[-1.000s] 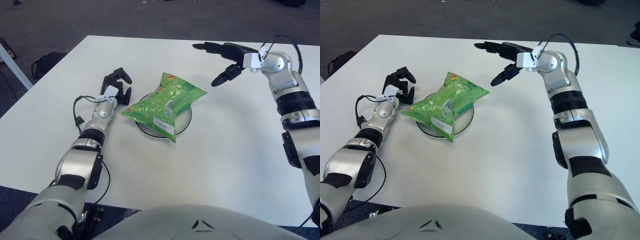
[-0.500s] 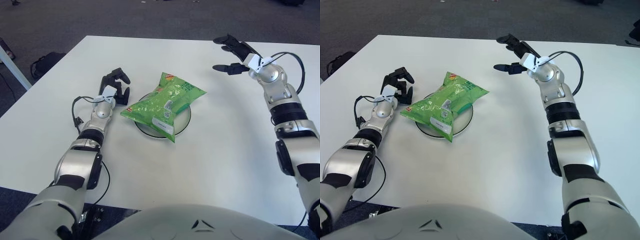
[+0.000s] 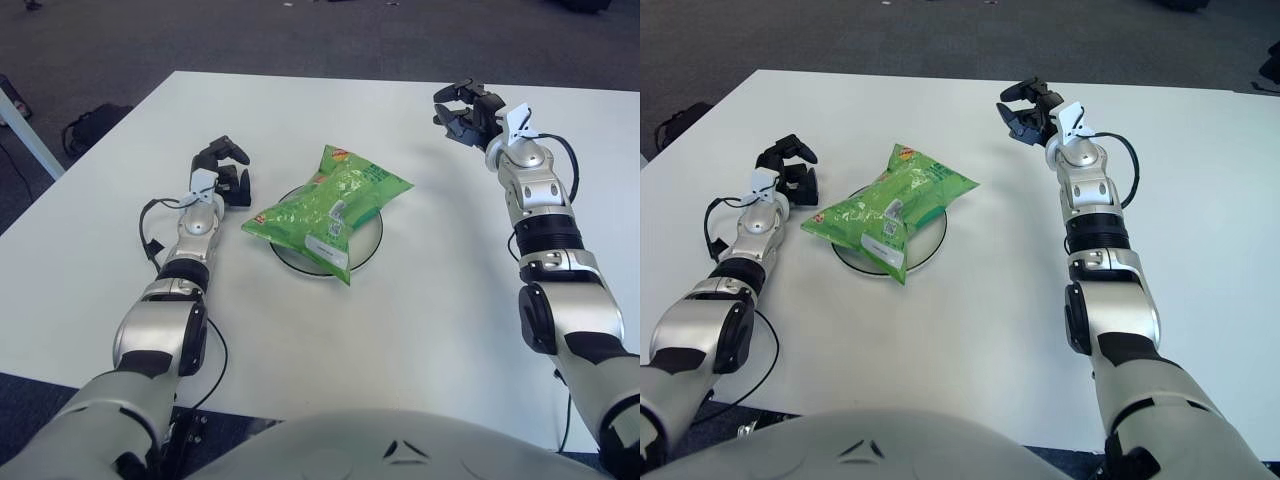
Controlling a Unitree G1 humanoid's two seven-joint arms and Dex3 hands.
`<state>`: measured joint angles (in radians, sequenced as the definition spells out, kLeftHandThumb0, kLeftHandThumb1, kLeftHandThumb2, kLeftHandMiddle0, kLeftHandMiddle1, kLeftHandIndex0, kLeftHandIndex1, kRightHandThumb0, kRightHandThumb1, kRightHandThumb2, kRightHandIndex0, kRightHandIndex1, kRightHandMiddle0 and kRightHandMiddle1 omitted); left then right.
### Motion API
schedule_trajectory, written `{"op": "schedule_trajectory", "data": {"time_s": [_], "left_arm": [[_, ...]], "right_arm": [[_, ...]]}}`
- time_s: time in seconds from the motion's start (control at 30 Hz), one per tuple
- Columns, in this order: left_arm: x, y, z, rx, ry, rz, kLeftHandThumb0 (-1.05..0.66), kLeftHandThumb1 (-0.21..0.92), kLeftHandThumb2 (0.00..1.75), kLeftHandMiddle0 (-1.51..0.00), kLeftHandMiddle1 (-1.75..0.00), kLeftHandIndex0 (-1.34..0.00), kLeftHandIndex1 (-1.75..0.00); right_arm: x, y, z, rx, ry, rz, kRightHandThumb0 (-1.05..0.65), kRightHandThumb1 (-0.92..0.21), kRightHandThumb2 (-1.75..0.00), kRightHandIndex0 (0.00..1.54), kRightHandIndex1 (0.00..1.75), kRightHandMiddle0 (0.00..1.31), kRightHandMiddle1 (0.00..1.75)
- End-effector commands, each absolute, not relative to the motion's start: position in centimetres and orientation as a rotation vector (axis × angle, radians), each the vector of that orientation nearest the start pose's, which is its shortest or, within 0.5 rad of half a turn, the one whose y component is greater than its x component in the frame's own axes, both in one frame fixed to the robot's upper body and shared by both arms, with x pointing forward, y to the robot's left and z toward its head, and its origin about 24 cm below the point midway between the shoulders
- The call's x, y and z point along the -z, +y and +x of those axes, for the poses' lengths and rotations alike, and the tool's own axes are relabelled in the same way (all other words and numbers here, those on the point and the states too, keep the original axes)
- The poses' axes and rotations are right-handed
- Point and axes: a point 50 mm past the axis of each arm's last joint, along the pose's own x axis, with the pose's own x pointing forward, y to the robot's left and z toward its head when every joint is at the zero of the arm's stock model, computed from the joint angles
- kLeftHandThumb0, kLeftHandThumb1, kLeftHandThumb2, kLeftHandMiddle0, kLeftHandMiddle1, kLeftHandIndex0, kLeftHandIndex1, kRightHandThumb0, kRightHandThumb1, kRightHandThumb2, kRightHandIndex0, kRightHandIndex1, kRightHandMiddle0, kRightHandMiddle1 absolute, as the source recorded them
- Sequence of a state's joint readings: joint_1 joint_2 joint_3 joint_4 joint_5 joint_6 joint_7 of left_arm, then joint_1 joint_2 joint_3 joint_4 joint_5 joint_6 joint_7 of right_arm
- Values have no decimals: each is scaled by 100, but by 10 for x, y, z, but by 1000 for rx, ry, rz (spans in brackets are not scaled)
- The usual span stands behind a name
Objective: Put the snack into the plate.
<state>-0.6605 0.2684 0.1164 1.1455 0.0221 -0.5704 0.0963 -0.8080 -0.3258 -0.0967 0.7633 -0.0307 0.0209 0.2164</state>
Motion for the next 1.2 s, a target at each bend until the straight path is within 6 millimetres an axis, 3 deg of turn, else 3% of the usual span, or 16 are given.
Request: {"op": "schedule_trajectory", "data": {"time_s": [0.0, 0.1, 0.17, 0.23, 0.33, 0.53, 1.17], "left_arm": [[-17, 219, 334, -161, 47, 174, -61, 3, 167, -129, -175, -86, -175], [-16, 221, 335, -171, 73, 135, -61, 4, 165, -129, -175, -85, -175], [-15, 222, 336, -172, 86, 116, -59, 6, 163, -128, -175, -83, -175], [-15, 223, 336, -170, 94, 100, -58, 9, 160, -129, -175, -81, -175], [-15, 224, 336, -170, 95, 82, -55, 14, 153, -130, -175, -75, -175], [-13, 225, 335, -168, 108, 26, -51, 23, 142, -130, -175, -68, -175], [-10, 225, 337, -218, 144, -108, -49, 28, 137, -129, -175, -65, -175]], "right_arm": [[-127, -208, 392, -86, 23, -213, -35, -87, -59, 30, 131, 22, 174], [-119, -209, 392, -73, 55, -173, -36, -84, -63, 33, 138, 24, 175], [-113, -209, 392, -63, 78, -149, -15, -80, -62, 42, 134, 26, 175], [-104, -209, 391, -50, 107, -116, -8, -72, -70, 49, 133, 28, 175], [-94, -209, 390, -37, 137, -69, -3, -59, -86, 58, 132, 34, 175], [-80, -208, 385, -30, 158, -8, -1, -44, -104, 66, 132, 43, 175], [-50, -189, 376, 52, 230, 187, -1, -27, -131, 65, 152, 54, 175]]}}
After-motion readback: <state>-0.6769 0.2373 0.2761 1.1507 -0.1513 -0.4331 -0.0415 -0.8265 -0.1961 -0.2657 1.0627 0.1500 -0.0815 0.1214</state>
